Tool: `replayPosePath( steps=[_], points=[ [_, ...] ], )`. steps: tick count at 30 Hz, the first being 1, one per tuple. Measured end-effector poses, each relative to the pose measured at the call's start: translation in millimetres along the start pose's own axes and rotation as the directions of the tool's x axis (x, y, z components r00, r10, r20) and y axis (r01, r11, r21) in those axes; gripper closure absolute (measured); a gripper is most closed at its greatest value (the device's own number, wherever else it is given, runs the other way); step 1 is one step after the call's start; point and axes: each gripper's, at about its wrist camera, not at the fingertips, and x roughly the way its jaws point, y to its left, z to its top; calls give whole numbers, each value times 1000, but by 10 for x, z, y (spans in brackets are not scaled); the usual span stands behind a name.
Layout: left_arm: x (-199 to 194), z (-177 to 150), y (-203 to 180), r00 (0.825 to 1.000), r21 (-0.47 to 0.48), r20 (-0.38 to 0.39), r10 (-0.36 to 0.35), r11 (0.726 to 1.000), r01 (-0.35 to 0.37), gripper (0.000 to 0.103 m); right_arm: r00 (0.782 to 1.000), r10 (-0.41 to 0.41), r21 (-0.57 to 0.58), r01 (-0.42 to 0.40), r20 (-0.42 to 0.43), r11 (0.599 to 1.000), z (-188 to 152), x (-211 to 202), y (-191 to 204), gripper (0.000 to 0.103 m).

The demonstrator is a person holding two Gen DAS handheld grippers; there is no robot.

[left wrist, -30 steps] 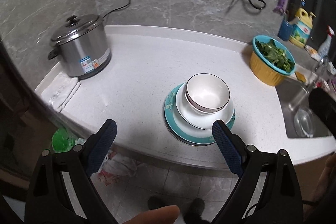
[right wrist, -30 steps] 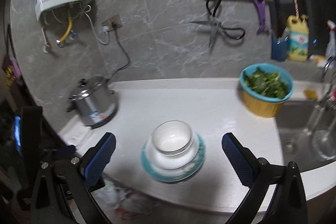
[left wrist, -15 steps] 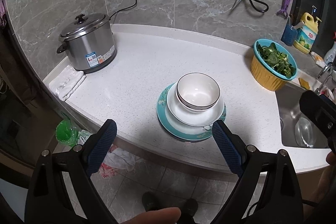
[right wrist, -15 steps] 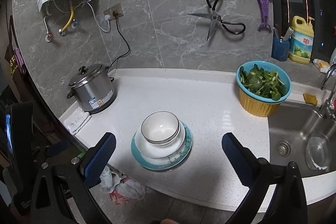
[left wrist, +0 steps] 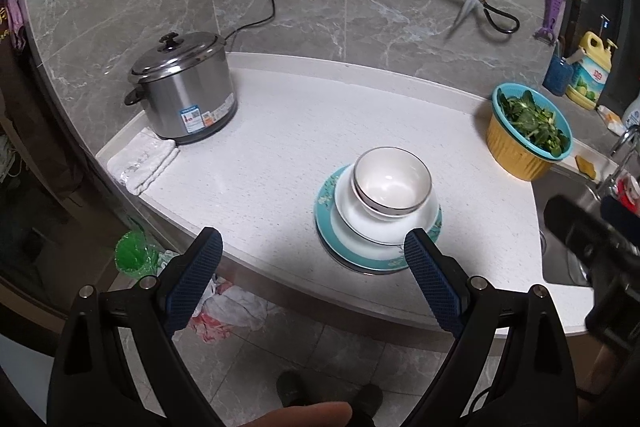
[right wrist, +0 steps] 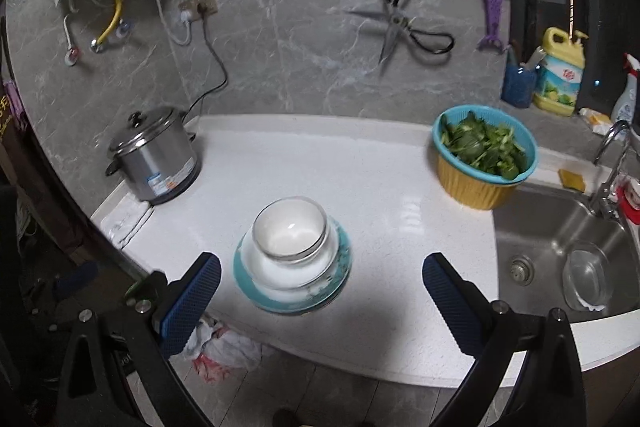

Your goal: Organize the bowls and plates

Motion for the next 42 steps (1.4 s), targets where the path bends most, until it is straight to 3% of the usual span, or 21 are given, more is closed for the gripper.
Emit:
replayPosePath(
  steps=[19, 42],
  points=[
    [35, 41, 102, 1000, -11, -6, 30, 999, -30, 10, 993, -109, -25, 108, -39, 994, -10, 100, 63, 0],
    [12, -7, -44, 999, -8, -13, 37, 999, -37, 10, 988, -139, -20, 138, -73, 990, -38, 64, 43, 0]
  ],
)
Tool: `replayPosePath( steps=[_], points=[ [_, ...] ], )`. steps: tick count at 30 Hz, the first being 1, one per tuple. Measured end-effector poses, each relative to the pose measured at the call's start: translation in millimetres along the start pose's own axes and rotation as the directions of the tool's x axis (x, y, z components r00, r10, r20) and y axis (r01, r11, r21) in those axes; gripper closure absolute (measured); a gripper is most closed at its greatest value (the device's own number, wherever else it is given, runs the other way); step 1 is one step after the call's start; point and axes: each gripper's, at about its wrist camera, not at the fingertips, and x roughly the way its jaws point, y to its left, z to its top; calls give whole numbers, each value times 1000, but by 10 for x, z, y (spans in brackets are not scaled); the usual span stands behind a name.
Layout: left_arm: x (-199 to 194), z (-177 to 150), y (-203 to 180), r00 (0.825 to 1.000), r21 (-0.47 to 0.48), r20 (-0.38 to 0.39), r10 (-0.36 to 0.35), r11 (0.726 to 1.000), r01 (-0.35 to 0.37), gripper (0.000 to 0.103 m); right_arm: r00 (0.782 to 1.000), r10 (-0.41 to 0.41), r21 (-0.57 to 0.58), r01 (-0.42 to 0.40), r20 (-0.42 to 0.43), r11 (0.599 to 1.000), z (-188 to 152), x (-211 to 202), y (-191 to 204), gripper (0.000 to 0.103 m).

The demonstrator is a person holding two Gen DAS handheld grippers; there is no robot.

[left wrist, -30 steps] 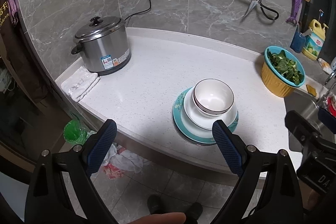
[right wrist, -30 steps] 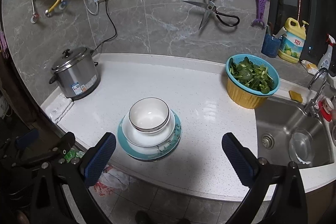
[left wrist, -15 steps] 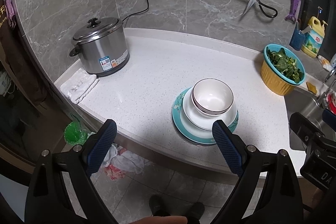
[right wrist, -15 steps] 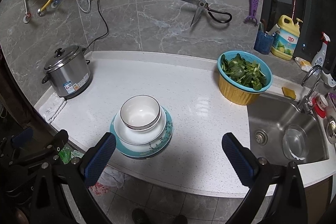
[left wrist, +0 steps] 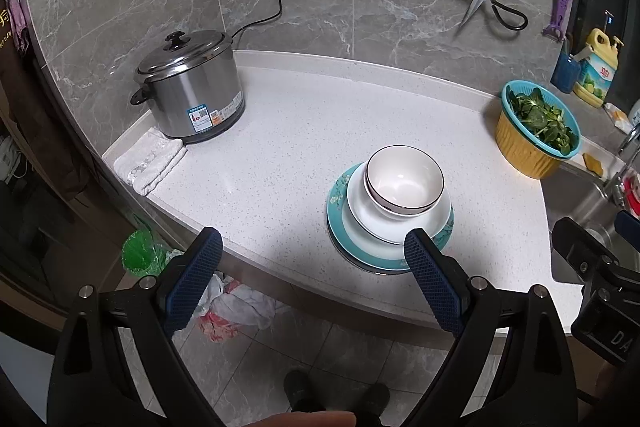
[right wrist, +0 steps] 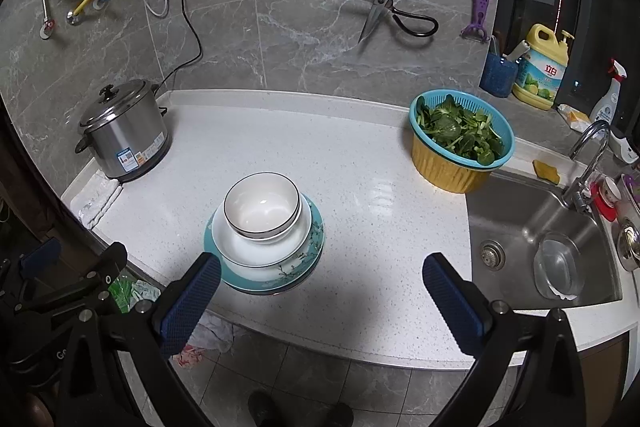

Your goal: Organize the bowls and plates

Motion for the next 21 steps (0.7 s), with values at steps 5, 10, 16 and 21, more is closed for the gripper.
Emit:
replayPosePath(
  steps=[5, 10, 16, 21],
  points=[
    [-3, -23, -12, 1000, 1, 0, 0, 1000, 0, 10, 1000, -2, 1, 2, 0, 1000, -5, -3, 9, 0],
    [3, -46, -30, 1000, 2, -2, -1, 1000, 1, 10, 1000, -2, 2, 2, 0, 1000, -4, -2, 13, 0],
    [0, -48, -37, 1000, 2, -2, 2, 1000, -2, 10, 1000, -2, 0, 2, -1, 1000, -2, 3, 6, 0],
    [-3, -52, -46, 1000, 0, -3, 2, 1000, -2, 10, 1000, -1, 0, 1, -2, 1000, -1, 3, 6, 0]
  ],
)
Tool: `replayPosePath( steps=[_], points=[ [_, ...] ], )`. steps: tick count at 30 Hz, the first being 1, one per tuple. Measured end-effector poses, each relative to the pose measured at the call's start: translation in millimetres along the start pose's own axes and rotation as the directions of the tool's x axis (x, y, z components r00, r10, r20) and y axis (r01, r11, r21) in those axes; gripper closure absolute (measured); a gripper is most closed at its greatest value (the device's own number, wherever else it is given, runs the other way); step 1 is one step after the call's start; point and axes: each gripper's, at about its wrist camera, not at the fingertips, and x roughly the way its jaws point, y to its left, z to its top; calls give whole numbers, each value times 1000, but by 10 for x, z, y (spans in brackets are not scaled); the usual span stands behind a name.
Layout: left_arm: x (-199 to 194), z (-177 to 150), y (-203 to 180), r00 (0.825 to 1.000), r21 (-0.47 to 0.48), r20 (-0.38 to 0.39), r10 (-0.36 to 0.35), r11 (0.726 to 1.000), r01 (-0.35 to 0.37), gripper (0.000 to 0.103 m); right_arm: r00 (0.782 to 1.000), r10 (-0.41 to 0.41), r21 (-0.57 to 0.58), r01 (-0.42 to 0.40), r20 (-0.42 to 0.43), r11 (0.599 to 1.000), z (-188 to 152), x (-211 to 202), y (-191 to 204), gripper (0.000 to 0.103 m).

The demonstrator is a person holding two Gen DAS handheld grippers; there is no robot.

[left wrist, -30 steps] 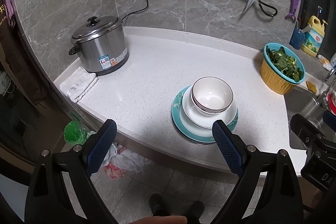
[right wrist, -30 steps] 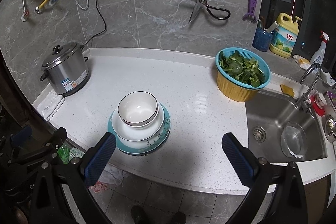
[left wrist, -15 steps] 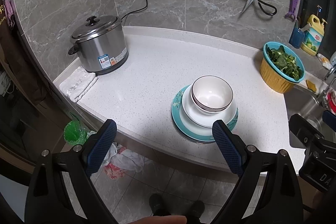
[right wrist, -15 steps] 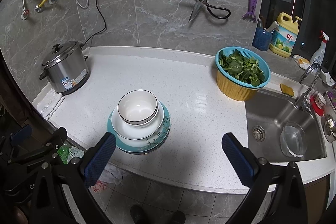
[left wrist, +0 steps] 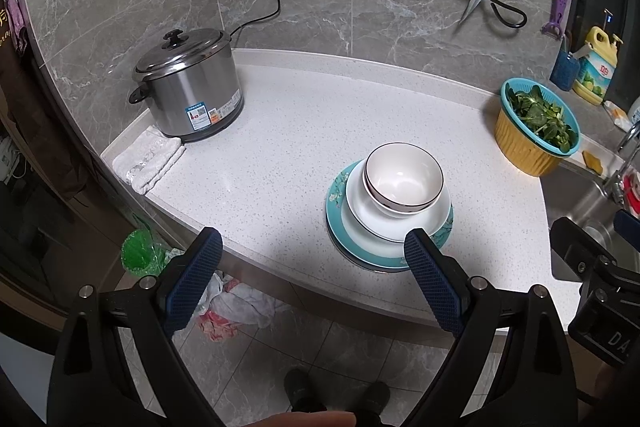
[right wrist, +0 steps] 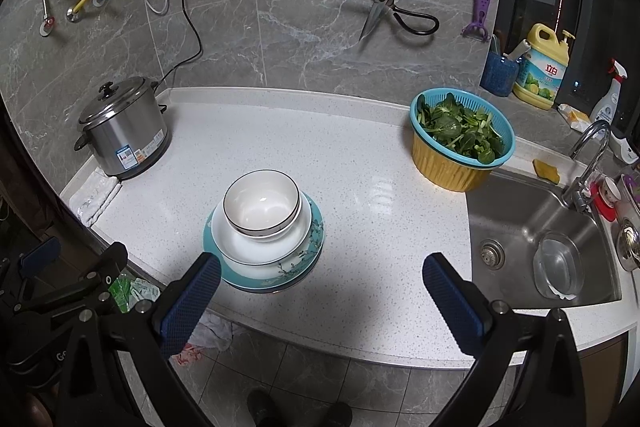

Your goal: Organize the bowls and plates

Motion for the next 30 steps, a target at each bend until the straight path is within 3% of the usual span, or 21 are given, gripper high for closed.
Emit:
replayPosePath(
  steps=[30],
  points=[
    [32, -24, -46, 1000, 3, -5, -5, 1000, 5, 8, 1000, -1, -4, 1, -3, 1000, -4, 12, 10, 0]
  ],
)
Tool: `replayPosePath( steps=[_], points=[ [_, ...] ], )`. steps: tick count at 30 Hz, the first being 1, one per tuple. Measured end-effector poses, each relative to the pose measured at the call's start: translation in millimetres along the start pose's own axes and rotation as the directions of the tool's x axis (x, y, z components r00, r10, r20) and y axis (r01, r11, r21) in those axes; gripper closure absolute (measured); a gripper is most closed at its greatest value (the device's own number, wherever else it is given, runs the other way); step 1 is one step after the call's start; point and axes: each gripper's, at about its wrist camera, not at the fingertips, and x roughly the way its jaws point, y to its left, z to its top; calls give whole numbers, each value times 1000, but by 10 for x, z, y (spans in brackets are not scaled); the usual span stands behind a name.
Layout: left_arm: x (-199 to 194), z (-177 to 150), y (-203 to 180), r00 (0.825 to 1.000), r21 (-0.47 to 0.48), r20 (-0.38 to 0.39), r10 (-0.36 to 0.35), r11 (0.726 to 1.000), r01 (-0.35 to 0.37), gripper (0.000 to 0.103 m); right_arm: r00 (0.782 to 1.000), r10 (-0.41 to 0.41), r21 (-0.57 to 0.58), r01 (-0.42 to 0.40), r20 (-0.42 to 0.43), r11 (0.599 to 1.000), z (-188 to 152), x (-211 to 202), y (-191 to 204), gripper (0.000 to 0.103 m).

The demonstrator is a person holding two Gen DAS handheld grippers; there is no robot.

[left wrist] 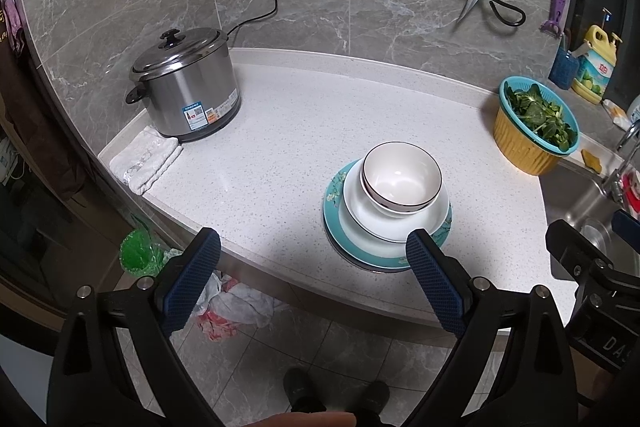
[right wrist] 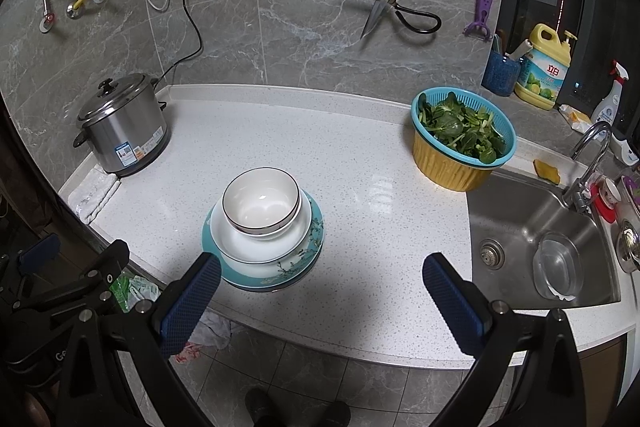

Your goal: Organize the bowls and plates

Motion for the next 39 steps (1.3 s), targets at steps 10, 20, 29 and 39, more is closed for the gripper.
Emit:
replayPosePath(
  steps=[10, 20, 29, 39],
  points=[
    [1, 3, -1, 1000, 0, -1, -1, 1000, 1, 7, 1000, 0, -1, 0, -1, 1000, 5, 1, 1, 0],
    [2, 6, -15, 1000, 1, -1, -2, 1000, 2, 6, 1000, -1, -1, 1, -2, 1000, 8, 1, 4, 0],
    [15, 24, -18, 1000, 2, -3, -4, 1000, 4, 6, 1000, 0, -4, 0, -3, 1000, 18, 8, -10, 0],
    [65, 55, -18, 1000, 8, -6, -14, 1000, 14, 4, 1000, 2, -7, -2, -4, 1000, 9, 19, -30, 0]
  ],
)
